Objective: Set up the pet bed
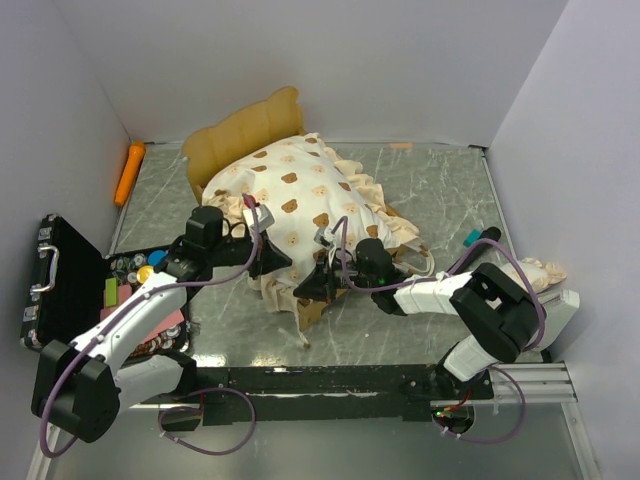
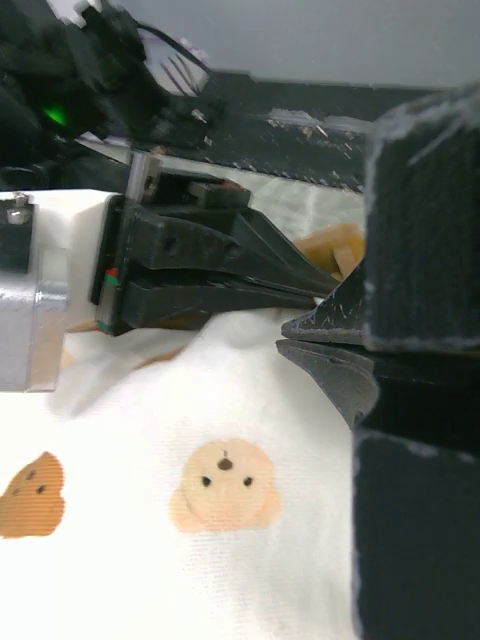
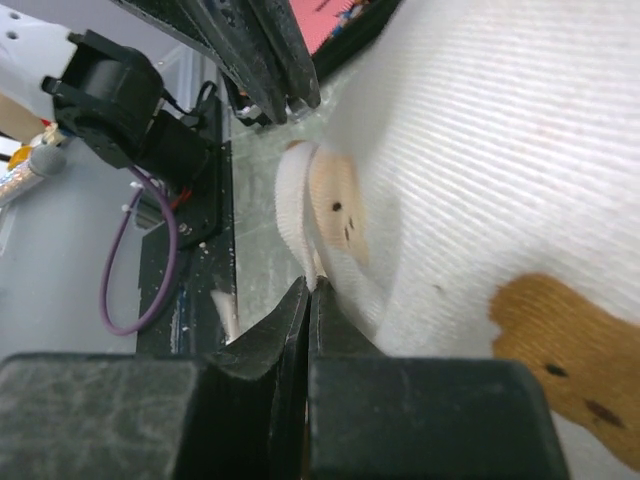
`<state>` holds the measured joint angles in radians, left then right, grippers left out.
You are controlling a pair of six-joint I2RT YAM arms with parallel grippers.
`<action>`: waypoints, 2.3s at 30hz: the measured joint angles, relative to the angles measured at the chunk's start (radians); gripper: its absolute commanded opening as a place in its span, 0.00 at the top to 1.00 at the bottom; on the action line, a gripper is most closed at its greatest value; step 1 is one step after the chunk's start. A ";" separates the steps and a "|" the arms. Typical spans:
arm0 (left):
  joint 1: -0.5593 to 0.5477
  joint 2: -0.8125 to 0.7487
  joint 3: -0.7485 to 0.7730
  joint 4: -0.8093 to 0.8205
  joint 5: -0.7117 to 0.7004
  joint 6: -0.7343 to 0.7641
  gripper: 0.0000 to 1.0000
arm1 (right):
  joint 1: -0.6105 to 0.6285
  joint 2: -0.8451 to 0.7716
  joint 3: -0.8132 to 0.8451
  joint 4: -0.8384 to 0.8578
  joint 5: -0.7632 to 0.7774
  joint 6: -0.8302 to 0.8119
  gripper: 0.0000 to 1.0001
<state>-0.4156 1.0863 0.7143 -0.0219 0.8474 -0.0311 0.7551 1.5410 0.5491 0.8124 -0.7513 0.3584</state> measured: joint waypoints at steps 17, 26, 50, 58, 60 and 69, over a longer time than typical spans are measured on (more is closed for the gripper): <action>-0.282 -0.063 0.063 -0.797 -0.030 0.947 0.36 | 0.006 -0.041 0.061 -0.232 0.052 -0.116 1.00; -0.699 -0.038 -0.148 -0.566 -0.346 0.785 0.30 | 0.006 -0.077 0.104 -0.375 0.084 -0.193 1.00; -0.722 -0.093 -0.233 -0.335 -0.854 0.618 0.99 | 0.018 -0.120 0.149 -0.541 0.136 -0.313 1.00; -0.597 -0.394 -0.173 -0.219 -0.879 0.712 0.99 | 0.031 -0.130 0.185 -0.571 0.136 -0.370 1.00; -0.597 -0.359 -0.151 -0.194 -0.879 0.729 0.99 | 0.031 -0.130 0.191 -0.569 0.131 -0.378 1.00; -0.502 -0.194 -0.100 -0.079 -0.848 0.743 0.99 | 0.033 -0.149 0.177 -0.555 0.103 -0.417 1.00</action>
<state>-0.9176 0.8921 0.6144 -0.1013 -0.0010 0.7124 0.7879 1.3922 0.7265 0.2573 -0.6479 -0.0586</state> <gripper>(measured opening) 0.013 0.010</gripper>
